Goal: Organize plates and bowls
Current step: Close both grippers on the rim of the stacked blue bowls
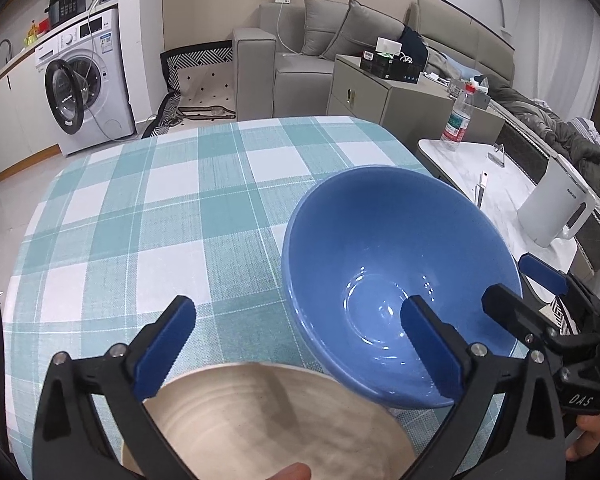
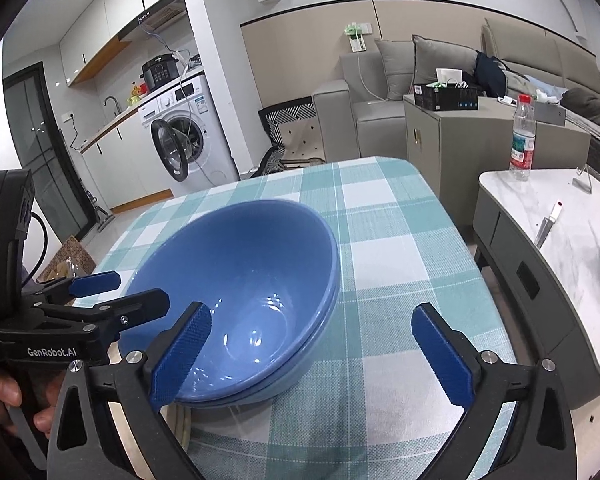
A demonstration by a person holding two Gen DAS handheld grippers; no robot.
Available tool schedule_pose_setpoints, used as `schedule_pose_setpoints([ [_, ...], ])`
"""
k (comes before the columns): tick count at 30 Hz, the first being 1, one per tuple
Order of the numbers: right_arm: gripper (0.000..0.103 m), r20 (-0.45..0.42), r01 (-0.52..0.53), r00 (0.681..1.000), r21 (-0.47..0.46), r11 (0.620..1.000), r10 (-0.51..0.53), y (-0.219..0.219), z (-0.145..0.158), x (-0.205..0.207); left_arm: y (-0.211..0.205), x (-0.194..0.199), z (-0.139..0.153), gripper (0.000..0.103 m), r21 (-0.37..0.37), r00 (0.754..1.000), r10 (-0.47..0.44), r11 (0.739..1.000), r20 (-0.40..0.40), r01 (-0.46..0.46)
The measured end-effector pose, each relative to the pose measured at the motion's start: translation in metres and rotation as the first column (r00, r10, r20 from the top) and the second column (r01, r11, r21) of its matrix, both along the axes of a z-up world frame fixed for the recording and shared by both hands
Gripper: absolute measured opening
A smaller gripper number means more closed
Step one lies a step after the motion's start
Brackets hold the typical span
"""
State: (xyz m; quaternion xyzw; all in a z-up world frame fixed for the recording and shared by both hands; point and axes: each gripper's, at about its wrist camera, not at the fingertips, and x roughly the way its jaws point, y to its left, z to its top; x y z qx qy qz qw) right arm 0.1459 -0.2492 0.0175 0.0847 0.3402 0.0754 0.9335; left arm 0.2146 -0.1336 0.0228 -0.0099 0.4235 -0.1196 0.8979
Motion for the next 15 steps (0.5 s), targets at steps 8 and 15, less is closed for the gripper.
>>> schedule_pose_setpoints([
  [8, 0.102, -0.029, 0.008, 1.000, 0.044, 0.999, -0.007, -0.007, -0.009, 0.004, 0.002, 0.006, -0.008, 0.103, -0.018, 1.000, 0.005, 1.000, -0.030, -0.006],
  [15, 0.099, -0.034, -0.016, 0.999, 0.104, 0.994, 0.020, -0.011, -0.013, 0.007, 0.001, 0.010, -0.013, 0.099, -0.034, 0.999, -0.013, 0.999, -0.041, 0.012],
])
